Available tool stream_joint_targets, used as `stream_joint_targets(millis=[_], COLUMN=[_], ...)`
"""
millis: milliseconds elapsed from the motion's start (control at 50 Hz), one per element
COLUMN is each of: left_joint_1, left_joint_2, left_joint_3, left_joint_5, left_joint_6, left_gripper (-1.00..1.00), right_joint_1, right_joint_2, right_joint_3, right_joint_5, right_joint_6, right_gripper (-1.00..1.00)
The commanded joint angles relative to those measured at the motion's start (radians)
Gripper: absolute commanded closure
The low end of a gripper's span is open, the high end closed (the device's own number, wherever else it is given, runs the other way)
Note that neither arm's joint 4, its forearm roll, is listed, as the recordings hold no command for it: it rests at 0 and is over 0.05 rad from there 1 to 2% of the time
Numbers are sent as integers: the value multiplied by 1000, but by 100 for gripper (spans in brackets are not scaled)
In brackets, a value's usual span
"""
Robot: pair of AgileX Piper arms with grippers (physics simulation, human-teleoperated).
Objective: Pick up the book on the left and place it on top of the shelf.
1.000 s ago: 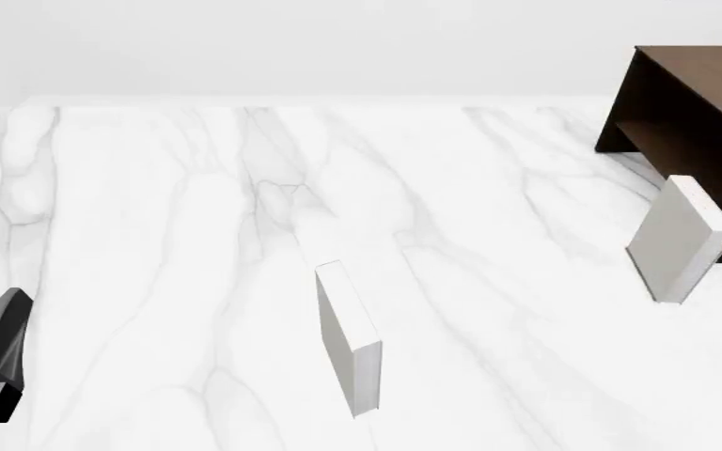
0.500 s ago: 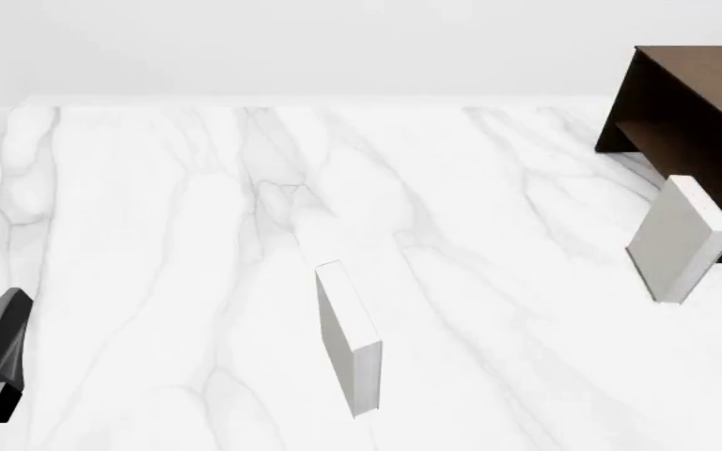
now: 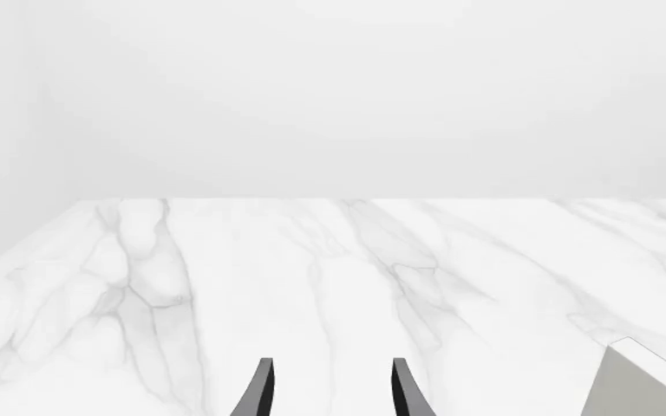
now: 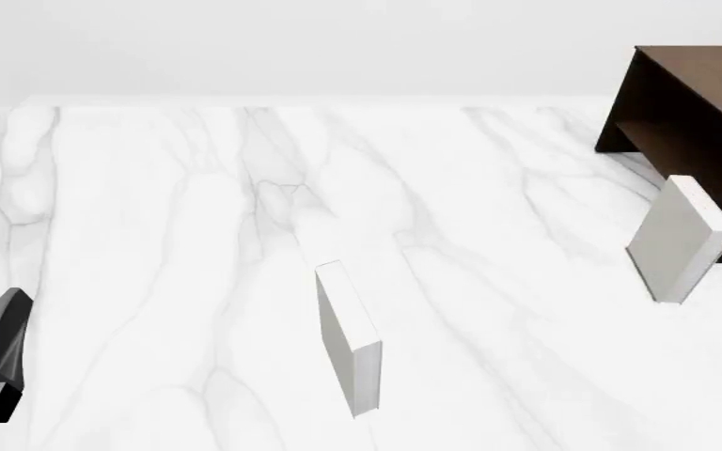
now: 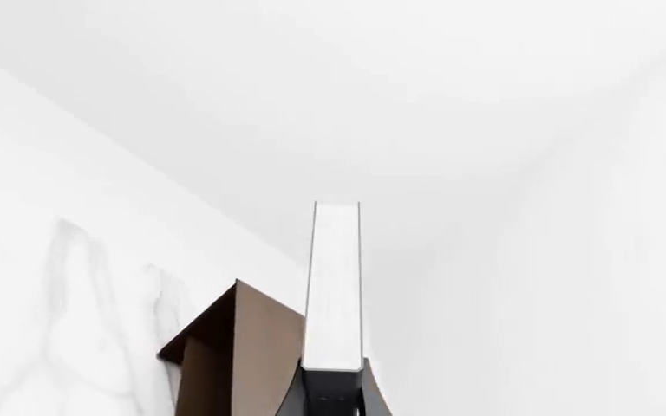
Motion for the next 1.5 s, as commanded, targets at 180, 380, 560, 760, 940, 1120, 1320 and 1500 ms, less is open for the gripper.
stream_joint_targets(millis=[180,380,560,760,940,1120,1320,1500], left_joint_1=[0,0,0,0,0,0,0,0], left_joint_2=[0,0,0,0,0,0,0,0], left_joint_3=[0,0,0,0,0,0,0,0], left_joint_5=[0,0,0,0,0,0,0,0], left_joint_6=[0,0,0,0,0,0,0,0], left_gripper=[-100,-100,-100,-100,-100,-100,-100,-100], right_joint_1=[-56,-76,-94,-116,-139,-159,-164,-169], right_joint_2=[12,31,60,69,74,83,104,140], right_joint_3=[-1,-3,-10,-2,-3,-7,-9,-59], right_joint_5=[-30,-38,-56,-63,-59,-67,-80,-76], right_joint_6=[-17,-31,-48,-59,-69,-81,-90,-102], right_gripper=[100,100,100,100,100,100,100,100])
